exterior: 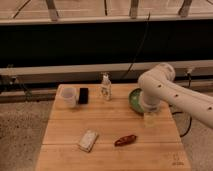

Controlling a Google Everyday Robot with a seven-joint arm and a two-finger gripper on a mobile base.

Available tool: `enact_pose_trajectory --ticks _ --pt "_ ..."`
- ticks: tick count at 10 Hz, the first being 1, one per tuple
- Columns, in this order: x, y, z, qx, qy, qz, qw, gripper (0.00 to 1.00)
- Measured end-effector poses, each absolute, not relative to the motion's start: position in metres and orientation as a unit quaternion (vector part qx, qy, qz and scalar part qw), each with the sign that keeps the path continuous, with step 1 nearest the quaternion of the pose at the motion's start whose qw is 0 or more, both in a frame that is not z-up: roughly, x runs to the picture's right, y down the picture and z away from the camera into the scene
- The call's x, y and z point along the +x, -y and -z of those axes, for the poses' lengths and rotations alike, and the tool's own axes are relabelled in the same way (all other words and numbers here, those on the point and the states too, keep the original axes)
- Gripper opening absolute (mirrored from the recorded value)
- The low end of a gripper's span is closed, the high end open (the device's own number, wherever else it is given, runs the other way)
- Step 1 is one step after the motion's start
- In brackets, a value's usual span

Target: Place the white sponge in the ceramic bowl

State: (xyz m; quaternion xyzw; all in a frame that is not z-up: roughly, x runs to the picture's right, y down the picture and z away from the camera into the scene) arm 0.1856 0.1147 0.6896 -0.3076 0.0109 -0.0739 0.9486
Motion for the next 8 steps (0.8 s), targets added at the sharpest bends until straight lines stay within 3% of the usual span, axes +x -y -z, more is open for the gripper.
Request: enact_pose_trajectory --ticks 8 --pt "0.105 -0.127 -0.691 -0.307 0.018 0.191 0.932 0.80"
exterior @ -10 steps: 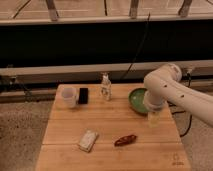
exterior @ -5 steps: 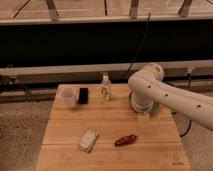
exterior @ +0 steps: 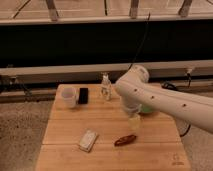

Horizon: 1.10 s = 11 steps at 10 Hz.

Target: Place the white sponge in the ceramic bowl

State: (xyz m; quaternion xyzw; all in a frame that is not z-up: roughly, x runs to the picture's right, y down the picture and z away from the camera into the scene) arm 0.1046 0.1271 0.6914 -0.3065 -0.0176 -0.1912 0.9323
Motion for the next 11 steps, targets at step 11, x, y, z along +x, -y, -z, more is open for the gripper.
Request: enact_pose_trajectory --ticks 11 --pt "0.031 -0.153 -0.704 -0.305 0.055 0.336 0.889 0.80"
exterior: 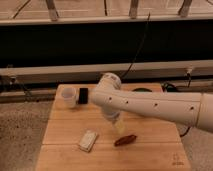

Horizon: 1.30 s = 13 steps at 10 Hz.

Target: Place the white sponge in the ceramic bowl

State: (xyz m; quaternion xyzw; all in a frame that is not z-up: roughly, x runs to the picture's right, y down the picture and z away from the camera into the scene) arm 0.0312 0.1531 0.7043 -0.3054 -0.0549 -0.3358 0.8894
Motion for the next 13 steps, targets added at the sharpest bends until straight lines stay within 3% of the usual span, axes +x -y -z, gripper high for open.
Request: enact_pose_trajectory --ticks 13 --pt "-0.049 -0.219 -0.739 -0.303 0.112 0.501 0.803 0.80"
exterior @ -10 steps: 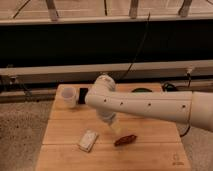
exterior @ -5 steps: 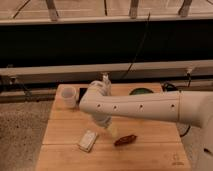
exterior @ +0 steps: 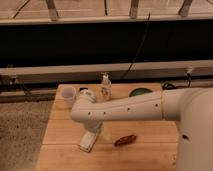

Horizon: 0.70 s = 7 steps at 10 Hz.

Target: Place the white sponge in the ceramic bowl

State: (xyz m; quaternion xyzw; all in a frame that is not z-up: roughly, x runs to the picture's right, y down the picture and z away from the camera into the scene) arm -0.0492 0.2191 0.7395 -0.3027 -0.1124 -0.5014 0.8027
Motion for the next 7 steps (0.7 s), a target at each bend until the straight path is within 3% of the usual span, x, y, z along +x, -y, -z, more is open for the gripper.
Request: enact_pose_trajectory --ticks 7 --pt "-0.066 -0.244 -0.765 -0.298 0.139 0.534 0.779 0.80"
